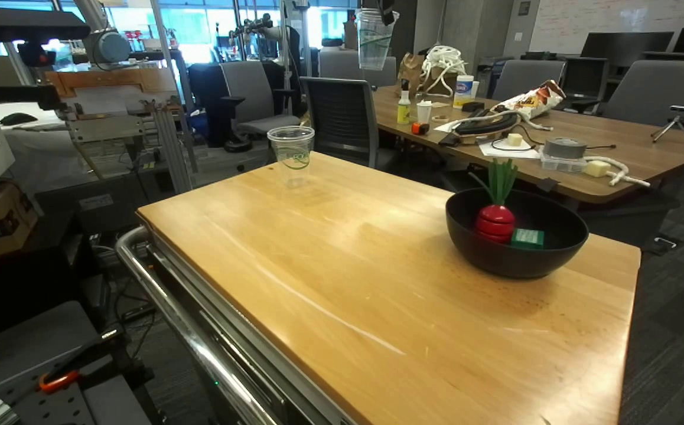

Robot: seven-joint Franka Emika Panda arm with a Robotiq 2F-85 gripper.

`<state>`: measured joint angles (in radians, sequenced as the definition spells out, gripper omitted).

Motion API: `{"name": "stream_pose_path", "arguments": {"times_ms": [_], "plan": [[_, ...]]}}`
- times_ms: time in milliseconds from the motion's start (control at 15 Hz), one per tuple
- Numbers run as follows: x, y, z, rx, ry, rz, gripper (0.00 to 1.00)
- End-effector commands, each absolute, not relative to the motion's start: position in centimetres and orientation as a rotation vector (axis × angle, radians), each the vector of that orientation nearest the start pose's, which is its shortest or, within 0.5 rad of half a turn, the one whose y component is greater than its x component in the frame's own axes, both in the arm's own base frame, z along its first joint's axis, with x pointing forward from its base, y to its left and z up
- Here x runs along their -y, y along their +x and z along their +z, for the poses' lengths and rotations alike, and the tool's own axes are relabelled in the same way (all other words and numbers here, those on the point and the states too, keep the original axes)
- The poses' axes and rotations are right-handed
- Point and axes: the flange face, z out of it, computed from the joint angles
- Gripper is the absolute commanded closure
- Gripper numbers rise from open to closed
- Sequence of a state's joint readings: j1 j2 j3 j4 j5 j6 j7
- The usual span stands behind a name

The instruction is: Stack the cups then take the objects in the bowl and put them on the table

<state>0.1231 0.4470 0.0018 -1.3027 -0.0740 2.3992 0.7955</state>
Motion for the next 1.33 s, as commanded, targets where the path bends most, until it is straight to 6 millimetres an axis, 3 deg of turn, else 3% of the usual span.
{"name": "stream_pose_path", "arguments": {"times_ms": [0, 533, 800, 1267], "plan": [[-8.9, 68.6, 56.6, -0.799, -2.668, -0.862, 0.98], [-7.2, 59.7, 55.4, -0.596, -2.761, -0.803, 0.98], [-6.0, 54.4, 53.7, -0.481, -2.799, -0.799, 0.98], [-4.4, 44.1, 50.8, -0.124, -2.789, -1.0, 0.98]]}}
